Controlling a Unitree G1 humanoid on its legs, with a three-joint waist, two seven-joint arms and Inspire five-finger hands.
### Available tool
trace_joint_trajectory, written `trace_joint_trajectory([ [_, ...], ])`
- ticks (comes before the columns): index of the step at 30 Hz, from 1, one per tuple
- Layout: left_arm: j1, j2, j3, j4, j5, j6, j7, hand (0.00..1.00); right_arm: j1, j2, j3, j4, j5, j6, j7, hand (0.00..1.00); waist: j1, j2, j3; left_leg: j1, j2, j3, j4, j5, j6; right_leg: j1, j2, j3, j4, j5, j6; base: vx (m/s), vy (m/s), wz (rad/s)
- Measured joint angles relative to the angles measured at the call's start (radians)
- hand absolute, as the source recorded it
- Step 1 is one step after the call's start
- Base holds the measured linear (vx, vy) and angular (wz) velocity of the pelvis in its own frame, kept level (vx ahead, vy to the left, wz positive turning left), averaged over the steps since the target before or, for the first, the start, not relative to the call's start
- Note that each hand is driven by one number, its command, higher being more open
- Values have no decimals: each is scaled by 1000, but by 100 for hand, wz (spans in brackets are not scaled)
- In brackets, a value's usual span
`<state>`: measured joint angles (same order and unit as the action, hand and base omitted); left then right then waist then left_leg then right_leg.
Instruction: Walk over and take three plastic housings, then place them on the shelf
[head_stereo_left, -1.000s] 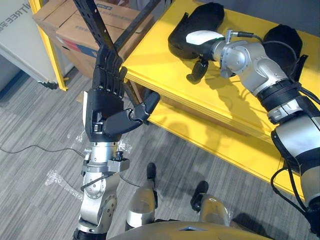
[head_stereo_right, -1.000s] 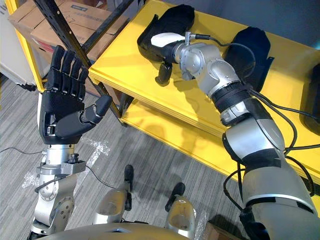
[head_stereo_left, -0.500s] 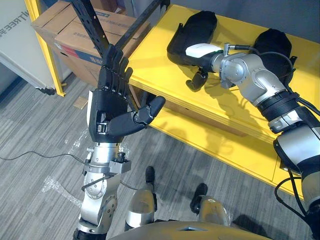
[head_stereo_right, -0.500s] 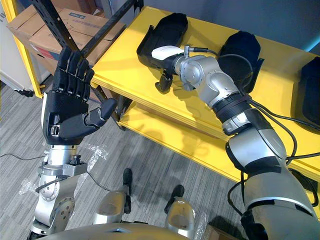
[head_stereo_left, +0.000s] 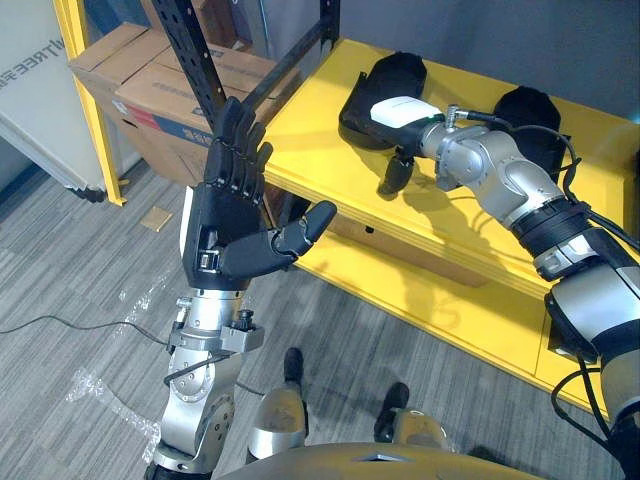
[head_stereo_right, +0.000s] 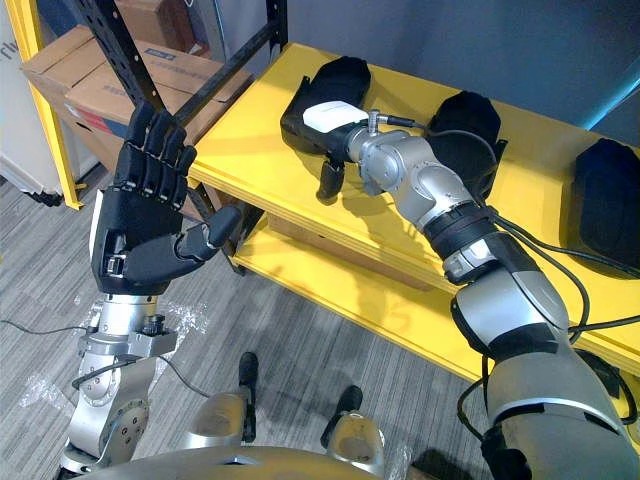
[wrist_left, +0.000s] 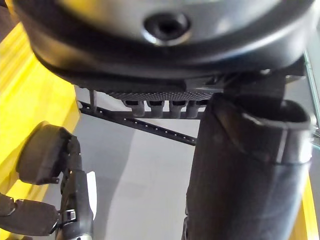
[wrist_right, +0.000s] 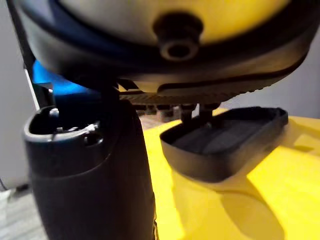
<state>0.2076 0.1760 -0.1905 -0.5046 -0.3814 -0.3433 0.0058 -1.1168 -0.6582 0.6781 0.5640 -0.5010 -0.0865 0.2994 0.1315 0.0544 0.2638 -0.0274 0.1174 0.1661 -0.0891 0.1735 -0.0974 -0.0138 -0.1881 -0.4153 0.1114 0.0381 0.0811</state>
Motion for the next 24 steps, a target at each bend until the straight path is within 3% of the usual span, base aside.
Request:
trace_joint_trajectory([
  [8, 0, -1, 2, 7, 0, 0, 1, 100, -34, -2, -51, -75, 138, -6, -102, 100, -8, 2, -21, 25, 0, 10, 0, 4, 5, 40, 10, 5, -47, 22, 10, 19, -11, -3],
  [12, -1, -1, 11, 7, -13, 0, 0, 100, -39, -2, -172, -153, 286, 63, -112, 100, -22, 2, -36, 39, 1, 13, 0, 3, 6, 61, 14, 5, -66, 31, 8, 2, -4, -1],
  [15, -5, -2, 15, 7, -42, 4, 0, 100, -33, -3, -228, -185, 301, 114, -70, 100, -34, 6, -46, 50, 1, 18, 0, 0, 4, 76, 17, 7, -80, 34, 3, -8, -6, -4],
  [21, -11, -2, 6, 36, -39, 84, 13, 100, 67, 37, -224, -204, 185, 251, 43, 100, -48, 11, -69, 52, 1, 23, 0, -26, -5, 90, 23, 6, -118, 52, 7, -13, 0, -2],
  [24, -10, -1, -3, 40, -35, 102, 22, 100, 82, 79, -224, -145, 122, 280, 45, 100, -48, 11, -70, 37, 0, 22, 0, -27, -6, 91, 29, 5, -151, 72, 6, -2, -2, 2],
])
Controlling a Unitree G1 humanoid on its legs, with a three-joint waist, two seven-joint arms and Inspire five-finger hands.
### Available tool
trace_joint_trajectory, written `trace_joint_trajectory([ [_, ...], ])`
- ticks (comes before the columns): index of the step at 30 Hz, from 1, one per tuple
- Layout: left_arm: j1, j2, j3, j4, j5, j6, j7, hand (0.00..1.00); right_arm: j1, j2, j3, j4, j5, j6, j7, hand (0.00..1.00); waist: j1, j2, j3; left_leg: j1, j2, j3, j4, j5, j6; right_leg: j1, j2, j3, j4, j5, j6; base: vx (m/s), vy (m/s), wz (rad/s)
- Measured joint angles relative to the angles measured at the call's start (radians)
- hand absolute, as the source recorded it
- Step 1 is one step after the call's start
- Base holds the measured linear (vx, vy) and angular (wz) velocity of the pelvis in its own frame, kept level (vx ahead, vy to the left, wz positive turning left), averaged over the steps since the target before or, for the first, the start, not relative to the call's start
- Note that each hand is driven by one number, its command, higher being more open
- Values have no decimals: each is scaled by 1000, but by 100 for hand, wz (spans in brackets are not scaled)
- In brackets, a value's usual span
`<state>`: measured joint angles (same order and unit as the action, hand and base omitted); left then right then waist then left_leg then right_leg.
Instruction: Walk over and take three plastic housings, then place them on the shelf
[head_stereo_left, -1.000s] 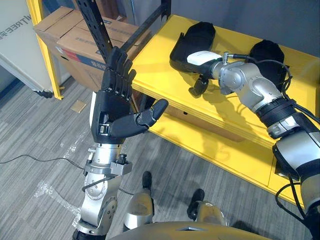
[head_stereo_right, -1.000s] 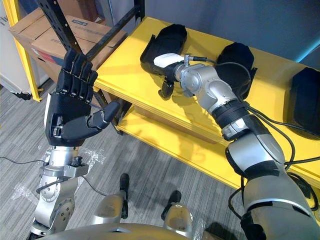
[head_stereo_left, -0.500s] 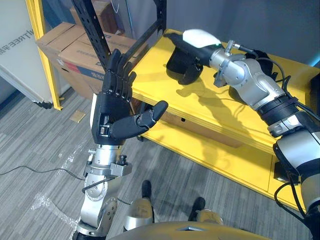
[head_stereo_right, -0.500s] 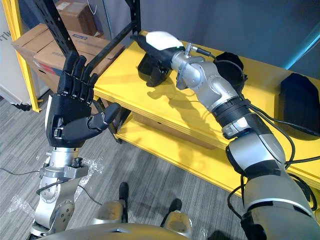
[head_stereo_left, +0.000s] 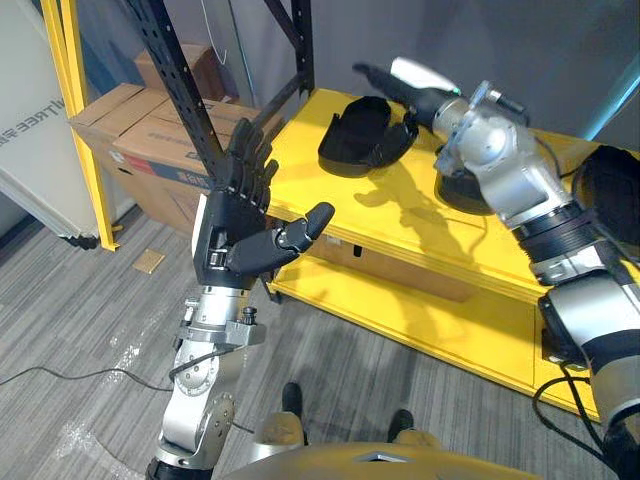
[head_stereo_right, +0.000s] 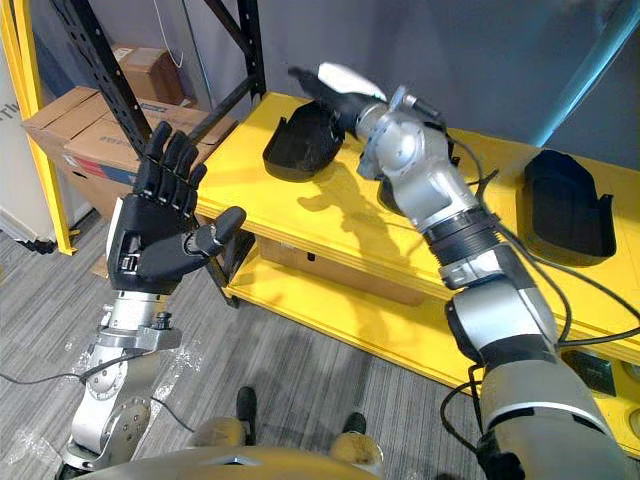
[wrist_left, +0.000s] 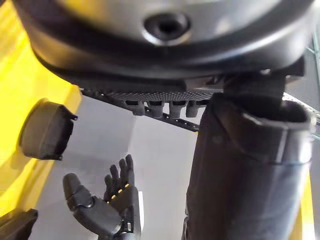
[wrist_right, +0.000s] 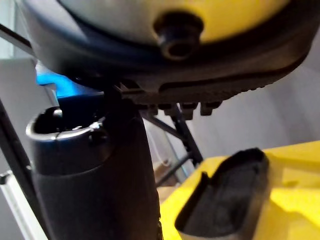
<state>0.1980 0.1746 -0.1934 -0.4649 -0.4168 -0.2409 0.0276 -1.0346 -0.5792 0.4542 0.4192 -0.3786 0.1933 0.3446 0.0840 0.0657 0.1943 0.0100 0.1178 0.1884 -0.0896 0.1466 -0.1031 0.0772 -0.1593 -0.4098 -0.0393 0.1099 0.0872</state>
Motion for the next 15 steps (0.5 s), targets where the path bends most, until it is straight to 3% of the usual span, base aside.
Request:
trace_joint_trajectory([
  [5, 12, -1, 0, 0, -9, 0, -5, 100, -2, 7, -1, 94, -9, 6, -8, 100, 16, 6, 1, -17, -2, -12, 0, 1, -1, -5, 2, -2, -9, 3, 1, 20, -14, 8],
  [7, 16, -2, 0, 0, -18, 0, -5, 100, -4, 8, -1, 109, -9, -23, -20, 100, 19, 13, 1, -32, -3, -25, 0, 10, -8, -17, 2, -12, -6, 3, 1, 41, -25, 14],
  [12, 40, -21, 3, 1, -34, -2, -12, 100, -25, 18, 0, 165, -12, -76, -29, 100, 23, 30, 10, -39, -6, -39, 3, 28, 10, -27, -4, -24, 25, -14, -1, 65, -30, 8],
  [15, 40, -21, 3, 0, -43, -3, -14, 100, -49, 27, 2, 180, -25, -86, -29, 100, 24, 36, 14, -39, -5, -45, 3, 28, 10, -34, -7, -26, 48, -30, 0, 30, -23, 5],
])
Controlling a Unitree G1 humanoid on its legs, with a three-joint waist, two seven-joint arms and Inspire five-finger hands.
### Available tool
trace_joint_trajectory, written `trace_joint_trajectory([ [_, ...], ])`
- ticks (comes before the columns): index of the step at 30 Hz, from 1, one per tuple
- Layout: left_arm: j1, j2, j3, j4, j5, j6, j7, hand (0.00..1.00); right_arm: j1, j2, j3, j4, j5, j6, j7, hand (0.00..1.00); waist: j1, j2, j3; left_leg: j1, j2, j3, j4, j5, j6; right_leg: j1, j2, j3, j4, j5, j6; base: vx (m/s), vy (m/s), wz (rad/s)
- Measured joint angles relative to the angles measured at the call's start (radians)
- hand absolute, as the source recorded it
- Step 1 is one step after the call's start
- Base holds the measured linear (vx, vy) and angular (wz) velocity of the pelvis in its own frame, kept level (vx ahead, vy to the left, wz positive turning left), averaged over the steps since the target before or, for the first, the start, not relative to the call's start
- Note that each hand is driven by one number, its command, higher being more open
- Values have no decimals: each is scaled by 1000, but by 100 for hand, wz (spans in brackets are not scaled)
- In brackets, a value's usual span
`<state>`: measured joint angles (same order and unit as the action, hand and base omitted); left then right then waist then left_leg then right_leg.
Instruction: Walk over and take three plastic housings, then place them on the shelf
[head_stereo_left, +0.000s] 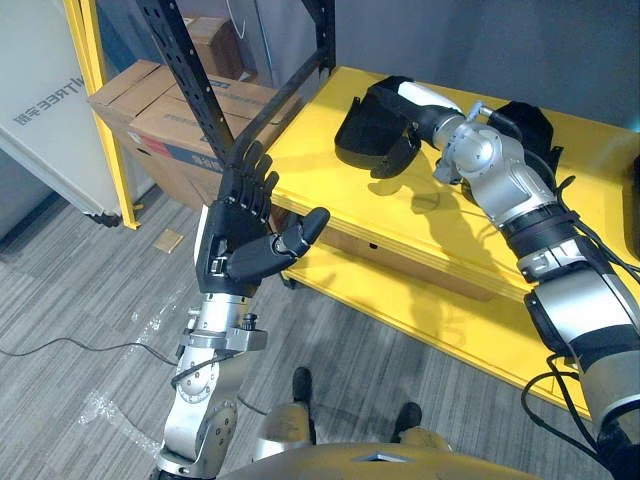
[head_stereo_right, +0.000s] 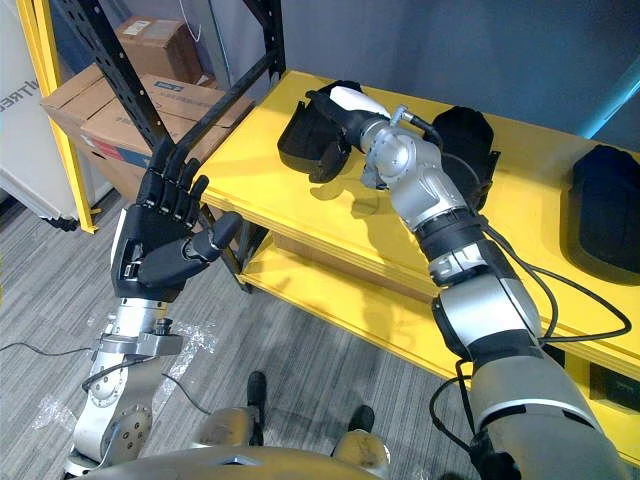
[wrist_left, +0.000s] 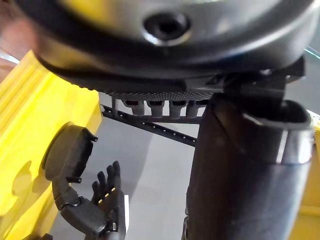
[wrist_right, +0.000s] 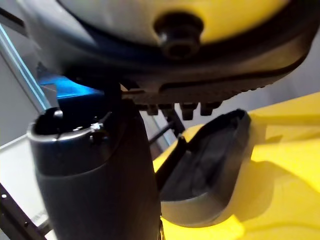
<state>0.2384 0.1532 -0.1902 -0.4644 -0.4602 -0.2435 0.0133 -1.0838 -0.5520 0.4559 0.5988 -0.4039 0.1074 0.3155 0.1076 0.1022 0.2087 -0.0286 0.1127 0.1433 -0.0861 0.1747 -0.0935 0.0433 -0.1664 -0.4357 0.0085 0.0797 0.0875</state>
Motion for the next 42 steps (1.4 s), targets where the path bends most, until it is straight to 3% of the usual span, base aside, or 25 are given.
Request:
trace_joint_trajectory([
  [4, 0, -1, -1, 0, 3, 0, 0, 100, -27, 0, 41, 0, -1, -40, 6, 100, -2, 0, 4, 0, 1, -4, 0, 0, 0, -12, -6, -1, 33, -26, -2, 15, -17, 1],
  [9, -1, -1, 0, 0, 3, 0, -4, 100, -30, 10, 50, 0, 22, -46, 53, 100, 1, -1, 16, 2, 2, -7, -3, -3, -3, -18, -10, -2, 56, -39, -6, 0, 0, 0],
  [19, -1, 0, 3, -1, 49, 1, -9, 100, -1, 31, 83, 24, 75, 17, 167, 100, 0, -3, 46, 3, 1, -4, -3, -13, -14, -27, -17, 0, 79, -44, -5, -9, -4, 0],
  [42, -2, 1, 10, -1, 54, 2, -9, 100, 72, 78, 64, 33, 76, -22, 127, 100, -3, -5, 44, 16, 2, 6, -3, -13, -10, -27, -21, 3, 96, -54, -5, 1, -4, -1],
])
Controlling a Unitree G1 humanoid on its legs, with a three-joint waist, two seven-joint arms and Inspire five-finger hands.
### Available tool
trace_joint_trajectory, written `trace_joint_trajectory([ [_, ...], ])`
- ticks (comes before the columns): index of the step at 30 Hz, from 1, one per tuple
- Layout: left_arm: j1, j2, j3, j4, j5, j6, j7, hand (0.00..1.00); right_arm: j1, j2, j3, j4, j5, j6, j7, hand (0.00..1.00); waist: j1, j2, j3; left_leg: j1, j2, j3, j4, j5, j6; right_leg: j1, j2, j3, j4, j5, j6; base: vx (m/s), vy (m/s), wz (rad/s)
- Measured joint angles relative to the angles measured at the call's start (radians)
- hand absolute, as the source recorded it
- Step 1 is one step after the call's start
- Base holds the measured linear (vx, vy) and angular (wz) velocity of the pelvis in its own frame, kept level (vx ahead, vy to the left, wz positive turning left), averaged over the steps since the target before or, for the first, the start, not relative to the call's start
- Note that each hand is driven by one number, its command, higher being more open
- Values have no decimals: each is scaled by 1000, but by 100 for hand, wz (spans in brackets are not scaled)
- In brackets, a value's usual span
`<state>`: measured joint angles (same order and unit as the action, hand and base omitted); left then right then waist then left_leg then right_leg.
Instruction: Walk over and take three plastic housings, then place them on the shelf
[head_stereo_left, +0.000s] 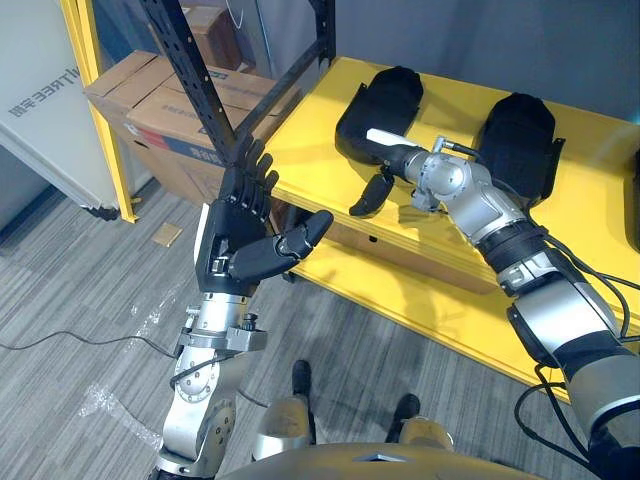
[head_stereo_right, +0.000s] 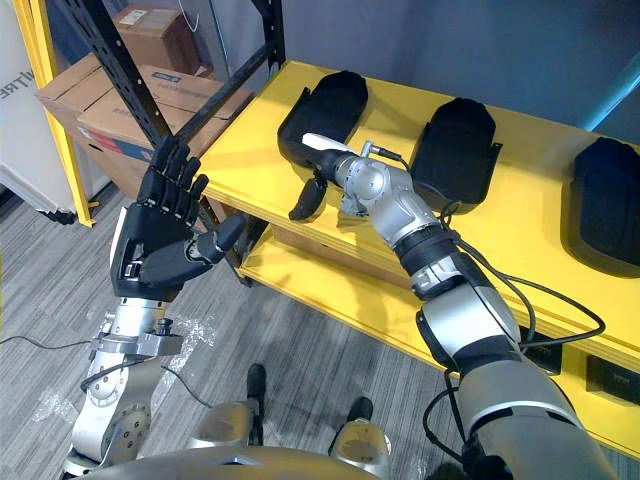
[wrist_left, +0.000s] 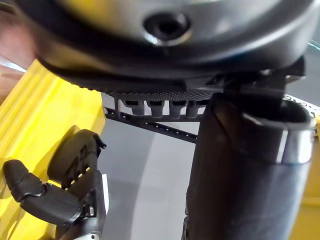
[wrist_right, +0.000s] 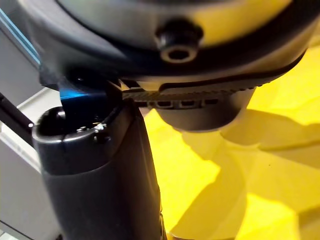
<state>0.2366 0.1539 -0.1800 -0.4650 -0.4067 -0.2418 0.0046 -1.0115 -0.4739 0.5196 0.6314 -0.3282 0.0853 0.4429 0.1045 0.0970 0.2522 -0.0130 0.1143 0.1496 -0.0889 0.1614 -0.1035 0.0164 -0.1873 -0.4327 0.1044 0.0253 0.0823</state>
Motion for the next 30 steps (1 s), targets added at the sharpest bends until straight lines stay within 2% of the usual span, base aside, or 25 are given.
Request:
trace_joint_trajectory([
  [7, 0, 1, -2, 0, 25, 0, 0, 100, 19, 1, 1, -8, 0, -28, 1, 100, 0, -6, -6, 2, 0, 1, 0, 6, 8, 1, 0, 0, -1, 0, 0, 0, 0, 0],
  [15, 0, 2, -12, 0, 26, 1, 0, 100, 48, 7, 4, -20, -4, -29, -5, 100, 2, -19, -21, 4, 0, 2, 0, 6, 8, 4, 0, 1, -2, 0, 0, 0, 0, 0],
  [20, 0, 2, -13, 0, 26, 1, 1, 100, 58, 8, 41, -16, -4, -43, -85, 100, 2, -24, -34, 3, 0, 2, 0, 5, 7, 4, 1, 1, -5, 1, 1, 0, 0, 0],
  [23, 1, 2, -13, 0, 25, 1, 3, 100, 57, 9, 37, -13, -4, -62, -166, 100, 5, -24, -34, 4, 0, 2, 0, 7, 9, 7, 2, 0, -10, 5, 3, 0, 0, 0],
  [25, 1, 2, -13, 1, 25, 1, 3, 100, 53, 9, 8, -28, 3, -79, -211, 100, 6, -25, -35, 6, 0, 0, 0, 7, 9, 16, 5, 0, -23, 11, 1, 0, 0, 0],
  [30, 10, 2, -16, 4, 25, 2, 1, 100, -16, 6, -52, -99, 40, -78, -276, 100, 3, -25, -35, 5, 4, 0, 1, 8, 9, 23, 13, 1, -41, 19, 2, 15, -21, -1],
])
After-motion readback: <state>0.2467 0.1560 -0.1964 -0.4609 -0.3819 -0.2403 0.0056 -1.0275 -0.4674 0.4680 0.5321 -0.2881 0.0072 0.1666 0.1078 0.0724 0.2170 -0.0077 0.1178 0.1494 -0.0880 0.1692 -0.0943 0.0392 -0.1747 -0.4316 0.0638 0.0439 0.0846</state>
